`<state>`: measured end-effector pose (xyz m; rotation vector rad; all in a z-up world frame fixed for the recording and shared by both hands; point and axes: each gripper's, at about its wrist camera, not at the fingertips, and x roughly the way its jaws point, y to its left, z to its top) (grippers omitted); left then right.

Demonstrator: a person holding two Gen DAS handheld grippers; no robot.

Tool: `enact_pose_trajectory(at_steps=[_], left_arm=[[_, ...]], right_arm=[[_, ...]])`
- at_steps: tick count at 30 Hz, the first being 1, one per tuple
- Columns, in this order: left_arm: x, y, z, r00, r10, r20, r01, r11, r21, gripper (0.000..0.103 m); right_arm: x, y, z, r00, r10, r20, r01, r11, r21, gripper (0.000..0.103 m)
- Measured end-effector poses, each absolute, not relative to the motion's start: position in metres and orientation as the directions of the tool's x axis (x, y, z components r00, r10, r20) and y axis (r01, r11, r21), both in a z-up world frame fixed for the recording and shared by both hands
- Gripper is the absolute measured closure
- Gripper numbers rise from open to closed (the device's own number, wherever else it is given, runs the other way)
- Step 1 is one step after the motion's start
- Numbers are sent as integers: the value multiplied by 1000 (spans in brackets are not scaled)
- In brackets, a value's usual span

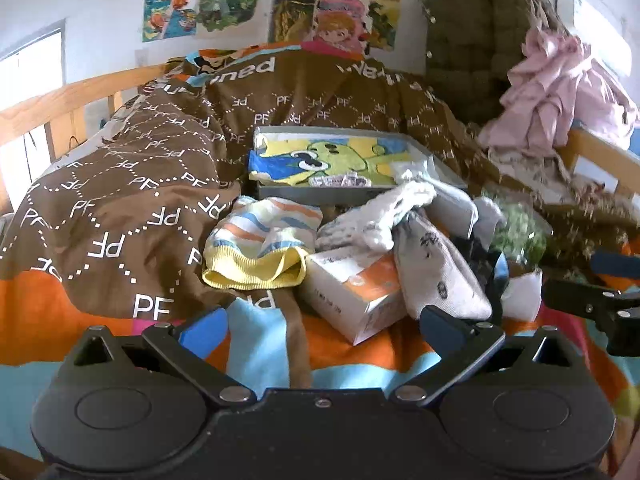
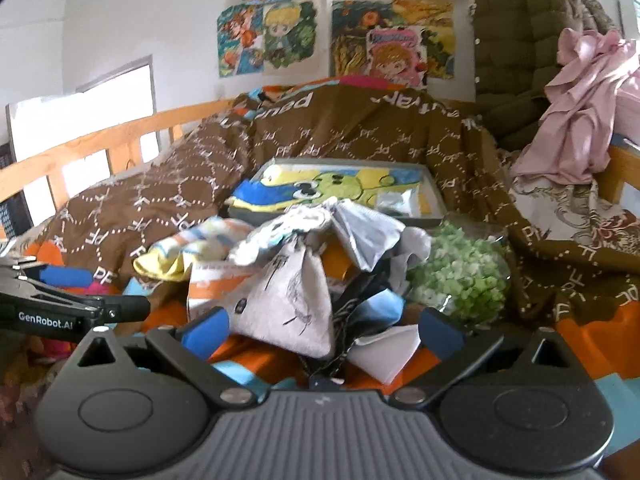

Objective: Organize soft objects
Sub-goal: 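Withdraw both grippers from the tray back toward the pile, then move left gripper to the pastel striped sock while right gripper approaches the grey drawstring bag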

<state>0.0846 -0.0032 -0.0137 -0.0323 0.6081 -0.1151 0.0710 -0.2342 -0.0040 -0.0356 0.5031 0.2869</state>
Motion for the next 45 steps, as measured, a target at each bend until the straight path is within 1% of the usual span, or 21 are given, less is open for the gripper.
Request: enact_pose_trajectory(at_steps=[4,11,17,26,31,37,41,45], left_arm=[[86,1,-19,807,-111,-580,112,993,-34,1],[91,5,-23,801,-107,-590,103,994,-40,1],[95,6,-21,819,-94,-566,111,994,-5,1],[114,20,-19,839,-45,-542,53,999,-1,1],[133,30,-20,835,-26,-550,-15,997,-70,1],[164,36,-28,832,-9,-555,-67,991,-117,1],[185,38,-35,826,-12,-564,-78,988,-135,1],[207,37,-39,801,-36,-598,-61,988,-141,1]], right_arm=[[73,-229,-8,821,275,-500,-303,953,26,0],[78,-217,-14,807,291,-514,-342,940,-7,0],[83,-206,-18,813,301,-498,-368,929,-40,0],[108,-193,-23,826,320,-463,-371,929,-20,0],[121,-186,-29,845,311,-436,-367,929,-48,0],[133,-182,-38,840,312,-445,-369,928,-48,0],[139,-180,-45,841,300,-451,-362,930,-57,0],[143,-180,-50,838,298,-457,-363,930,-59,0]])
